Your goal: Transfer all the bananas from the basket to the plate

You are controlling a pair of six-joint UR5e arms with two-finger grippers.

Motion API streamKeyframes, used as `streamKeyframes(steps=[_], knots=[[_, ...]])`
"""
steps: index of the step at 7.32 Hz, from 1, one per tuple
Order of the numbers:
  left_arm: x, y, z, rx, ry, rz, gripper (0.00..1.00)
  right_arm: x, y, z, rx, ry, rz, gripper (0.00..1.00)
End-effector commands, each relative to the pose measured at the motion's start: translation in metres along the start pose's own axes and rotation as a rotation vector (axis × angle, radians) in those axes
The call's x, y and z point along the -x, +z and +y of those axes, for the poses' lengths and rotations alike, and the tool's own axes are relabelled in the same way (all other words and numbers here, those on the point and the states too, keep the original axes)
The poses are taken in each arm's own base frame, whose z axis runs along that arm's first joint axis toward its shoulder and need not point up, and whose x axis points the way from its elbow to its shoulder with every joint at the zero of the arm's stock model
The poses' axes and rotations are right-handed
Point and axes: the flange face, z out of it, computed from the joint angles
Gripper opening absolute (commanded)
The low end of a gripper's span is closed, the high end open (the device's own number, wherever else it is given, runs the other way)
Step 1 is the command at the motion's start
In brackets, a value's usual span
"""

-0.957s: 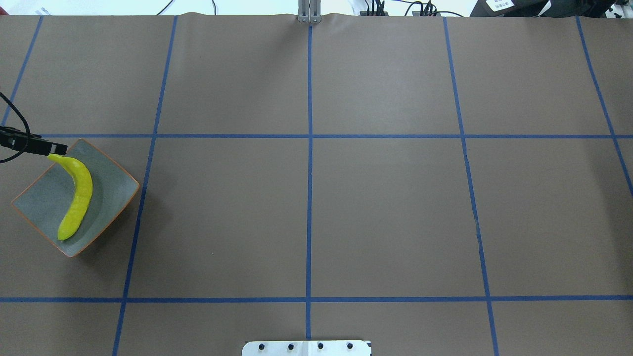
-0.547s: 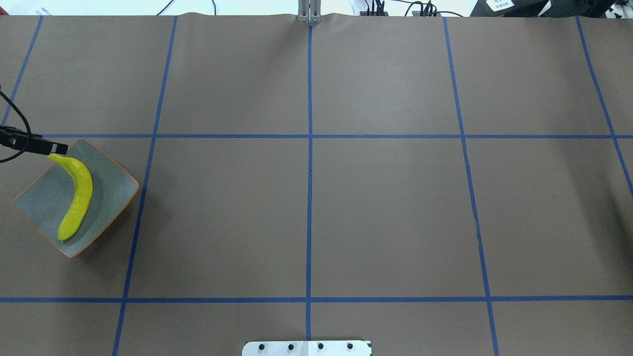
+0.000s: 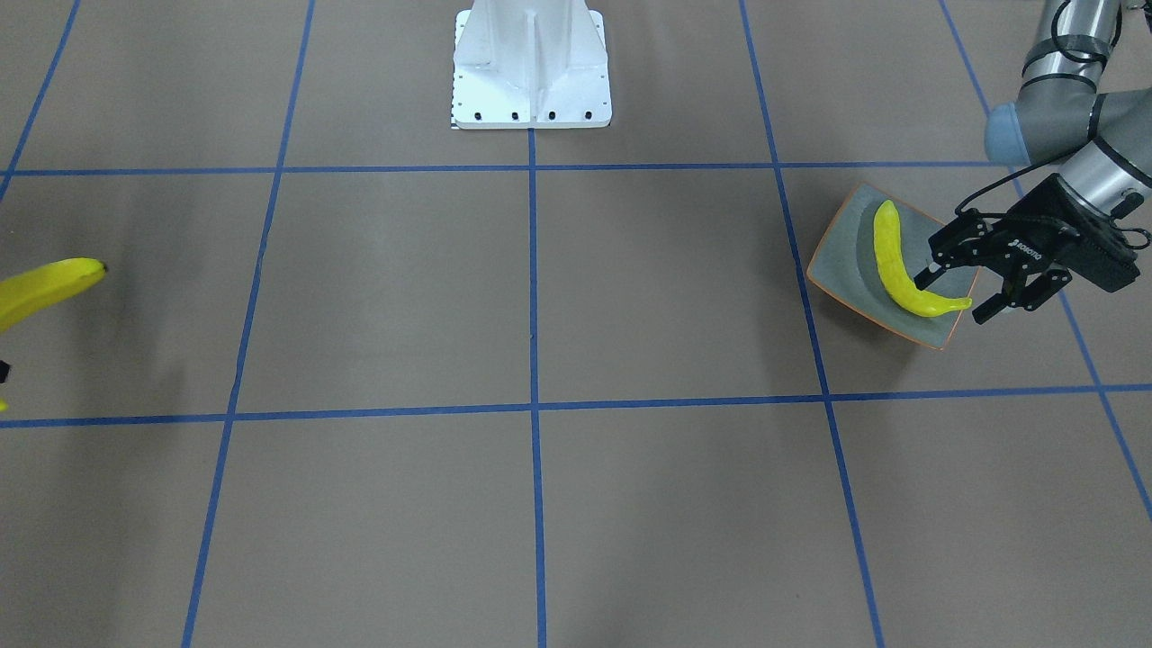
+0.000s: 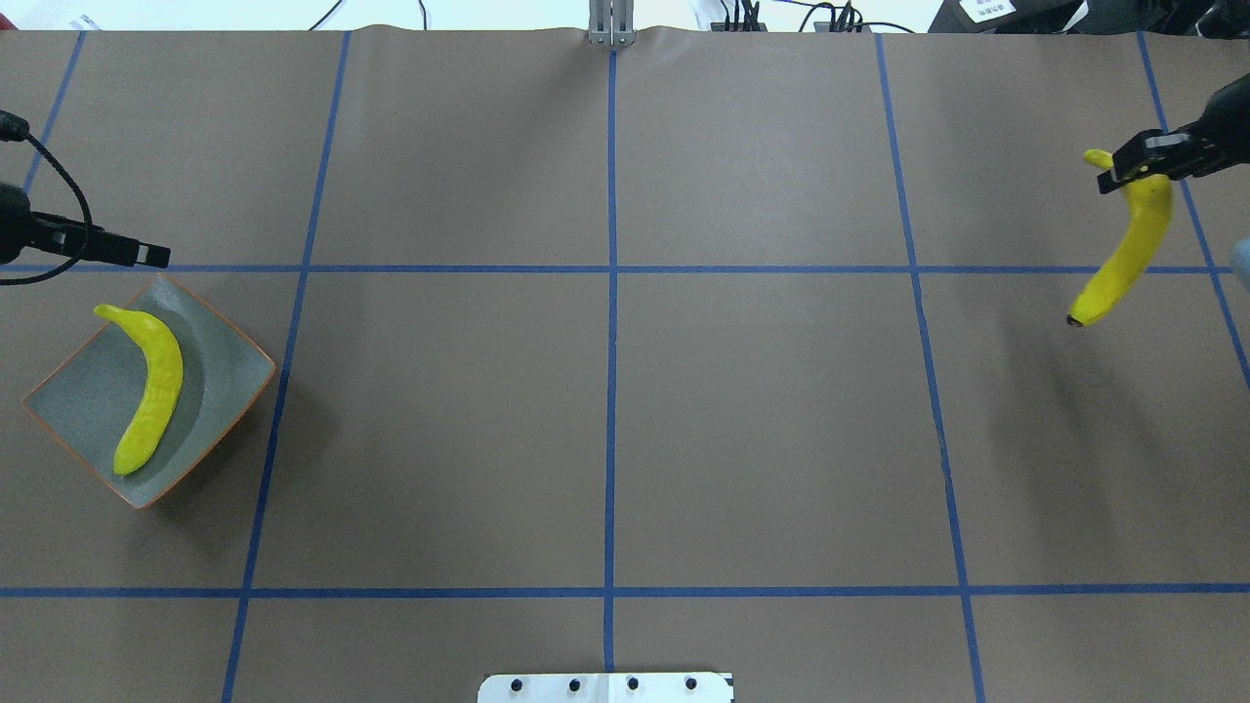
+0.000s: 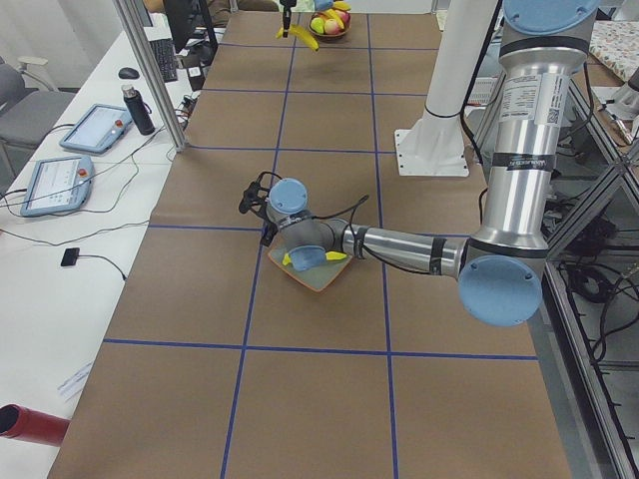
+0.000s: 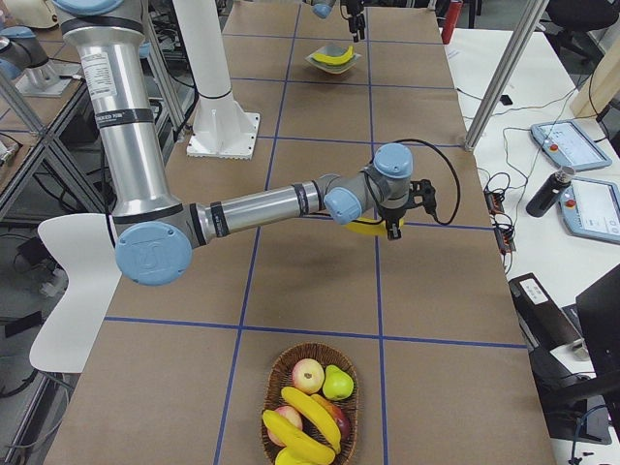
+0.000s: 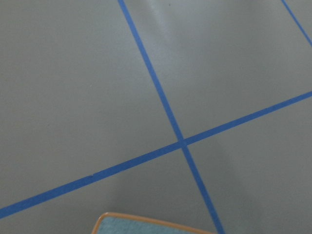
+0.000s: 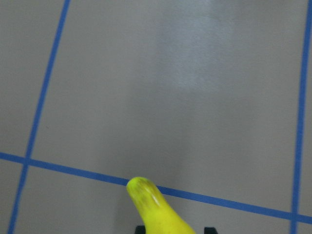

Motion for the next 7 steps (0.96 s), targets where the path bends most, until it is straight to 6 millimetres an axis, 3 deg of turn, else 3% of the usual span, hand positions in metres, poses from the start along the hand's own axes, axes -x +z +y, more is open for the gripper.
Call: streamKeyframes(steps=[1, 2, 3, 4, 5, 7], knots=[[-0.048, 0.0, -0.045, -0.05, -0.089, 0.063, 0.99, 0.152, 0.044, 0.001, -0.07, 0.149, -0.103, 0.0], [-0.074, -0.001, -0.062, -0.067, -0.103, 0.099, 0.99, 0.228, 0.068, 0.011, -0.092, 0.187, -0.127, 0.0], [-0.1, -0.006, -0.074, -0.082, -0.086, 0.134, 0.99, 0.292, 0.073, 0.017, -0.121, 0.247, -0.171, 0.0], [-0.135, 0.0, -0.078, -0.077, -0.041, 0.183, 0.99, 0.335, 0.074, 0.026, -0.126, 0.246, -0.205, 0.0], [-0.17, 0.019, -0.079, -0.05, -0.003, 0.23, 0.99, 0.377, 0.074, 0.036, -0.121, 0.21, -0.243, 0.0], [-0.204, 0.03, -0.074, -0.04, 0.049, 0.293, 0.99, 0.442, 0.07, 0.053, -0.149, 0.185, -0.293, 0.0]])
